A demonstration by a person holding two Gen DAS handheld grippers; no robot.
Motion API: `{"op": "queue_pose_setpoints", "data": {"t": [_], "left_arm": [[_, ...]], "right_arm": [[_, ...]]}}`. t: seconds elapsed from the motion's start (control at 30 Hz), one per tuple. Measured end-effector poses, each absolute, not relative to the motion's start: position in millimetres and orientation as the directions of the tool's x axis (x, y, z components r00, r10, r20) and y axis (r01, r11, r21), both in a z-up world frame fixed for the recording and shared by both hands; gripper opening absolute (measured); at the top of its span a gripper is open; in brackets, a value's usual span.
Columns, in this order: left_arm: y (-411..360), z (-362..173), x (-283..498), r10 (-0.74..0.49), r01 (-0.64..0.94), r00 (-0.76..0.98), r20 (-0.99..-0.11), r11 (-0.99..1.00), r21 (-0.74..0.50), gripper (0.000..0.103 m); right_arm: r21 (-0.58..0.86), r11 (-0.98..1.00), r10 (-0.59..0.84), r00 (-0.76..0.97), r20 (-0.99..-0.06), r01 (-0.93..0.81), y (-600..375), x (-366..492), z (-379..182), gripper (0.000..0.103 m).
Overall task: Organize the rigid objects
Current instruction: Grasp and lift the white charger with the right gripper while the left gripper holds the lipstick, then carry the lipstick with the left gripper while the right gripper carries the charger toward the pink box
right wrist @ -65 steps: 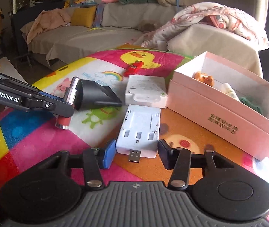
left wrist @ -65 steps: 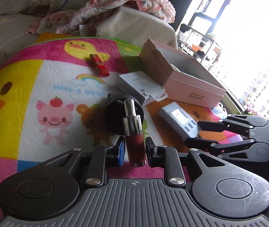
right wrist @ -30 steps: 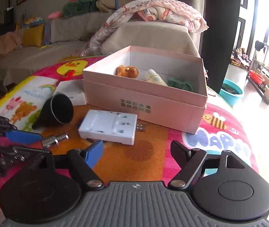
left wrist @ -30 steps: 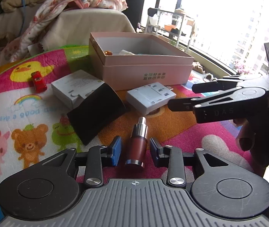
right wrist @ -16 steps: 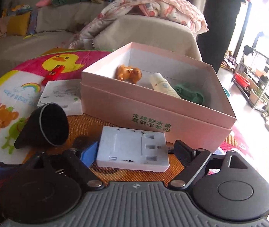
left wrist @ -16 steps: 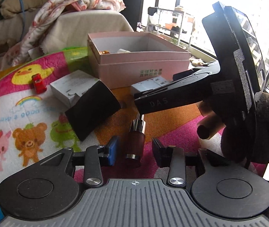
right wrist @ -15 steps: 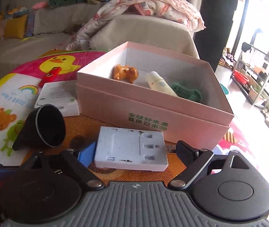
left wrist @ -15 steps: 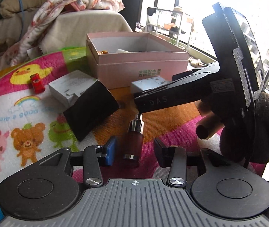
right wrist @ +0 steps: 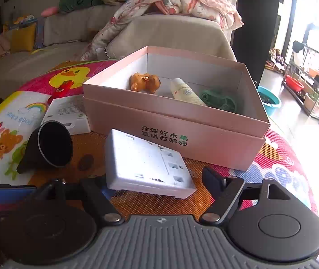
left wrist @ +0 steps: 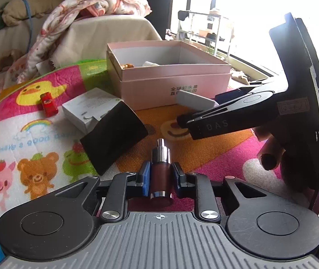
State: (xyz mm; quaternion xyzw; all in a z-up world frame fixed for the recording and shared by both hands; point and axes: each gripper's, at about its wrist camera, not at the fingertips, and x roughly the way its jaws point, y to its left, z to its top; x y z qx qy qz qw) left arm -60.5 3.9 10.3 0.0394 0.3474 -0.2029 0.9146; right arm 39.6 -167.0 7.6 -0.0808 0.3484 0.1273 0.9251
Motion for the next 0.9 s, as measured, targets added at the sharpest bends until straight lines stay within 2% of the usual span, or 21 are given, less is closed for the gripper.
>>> {"op": "queue_pose_setpoints", "data": {"t": [0.03, 0.23, 0.4, 0.53, 0.6, 0.8, 0.9], "left_arm": [[4, 11, -61, -0.347, 0.406, 0.672, -0.654, 0.912, -0.067, 0.024], [4, 10, -69, -0.357, 0.42, 0.659, -0.662, 0.905, -0.069, 0.024], [10, 9, -71, -0.377, 0.396, 0.654, -0.655, 0.909, -0.129, 0.024], [8, 9, -74, -0.375, 0.406, 0.654, -0.656, 0.907, -0.113, 0.024], [6, 10, -74, -0.366, 0.412, 0.657, -0.659, 0.906, -0.093, 0.025], [10, 10, -73, -0.374, 0.412, 0.652, -0.66, 0.905, -0.105, 0.024], [16, 10, -71, -0.387, 0.4, 0.648, -0.656, 0.906, -0.139, 0.024]], "right_arm": [[-0.073, 0.951, 0.18, 0.729, -0.661, -0.3, -168, 37, 8, 0.086], [-0.052, 0.945, 0.214, 0.729, -0.651, -0.323, -179, 24, 8, 0.087], [-0.023, 0.902, 0.33, 0.722, -0.608, -0.432, -184, 7, 20, 0.087], [-0.099, 0.892, 0.302, 0.745, -0.595, -0.441, -182, 1, 25, 0.087], [-0.094, 0.896, 0.297, 0.743, -0.6, -0.434, -186, 7, 25, 0.087], [0.082, 0.91, 0.354, 0.658, -0.665, -0.407, -203, 44, 19, 0.087], [0.236, 0.867, 0.469, 0.559, -0.684, -0.439, -205, 45, 17, 0.088]]}}
